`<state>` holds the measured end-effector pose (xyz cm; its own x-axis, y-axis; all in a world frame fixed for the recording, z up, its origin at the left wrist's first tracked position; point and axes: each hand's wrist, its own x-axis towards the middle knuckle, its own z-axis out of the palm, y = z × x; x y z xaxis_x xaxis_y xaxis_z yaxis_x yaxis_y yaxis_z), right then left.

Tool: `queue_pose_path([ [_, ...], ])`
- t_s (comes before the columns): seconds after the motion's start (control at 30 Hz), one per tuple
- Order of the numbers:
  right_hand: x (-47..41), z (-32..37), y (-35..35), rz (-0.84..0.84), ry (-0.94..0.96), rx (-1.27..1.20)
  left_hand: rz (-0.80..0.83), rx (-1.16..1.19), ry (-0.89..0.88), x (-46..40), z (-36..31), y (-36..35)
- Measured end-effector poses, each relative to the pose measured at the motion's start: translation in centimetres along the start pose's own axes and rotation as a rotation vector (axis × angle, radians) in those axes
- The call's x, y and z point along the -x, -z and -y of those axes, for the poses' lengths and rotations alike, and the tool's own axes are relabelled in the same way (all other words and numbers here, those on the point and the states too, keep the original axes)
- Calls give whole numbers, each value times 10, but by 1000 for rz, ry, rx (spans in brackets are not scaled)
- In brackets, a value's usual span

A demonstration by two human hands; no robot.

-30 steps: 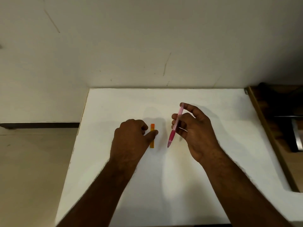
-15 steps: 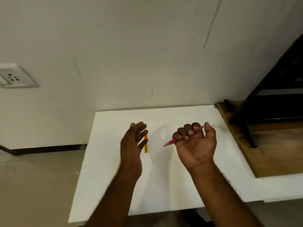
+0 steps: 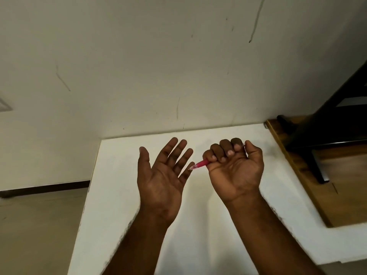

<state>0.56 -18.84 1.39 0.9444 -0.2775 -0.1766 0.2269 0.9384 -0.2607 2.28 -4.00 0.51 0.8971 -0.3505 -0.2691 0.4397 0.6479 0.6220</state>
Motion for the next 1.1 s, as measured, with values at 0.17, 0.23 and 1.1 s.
queue_pose_path([
  [0.17, -10, -2, 8, -18, -12, 2, -71, -274, -123, -7, -3, 2],
  [0.23, -12, 0, 11, -26, -3, 27, -136, -424, -205, -8, -6, 4],
  [1.1, -32, -5, 27, -54, -50, 136, -275, -677, -270, -19, -22, 43],
])
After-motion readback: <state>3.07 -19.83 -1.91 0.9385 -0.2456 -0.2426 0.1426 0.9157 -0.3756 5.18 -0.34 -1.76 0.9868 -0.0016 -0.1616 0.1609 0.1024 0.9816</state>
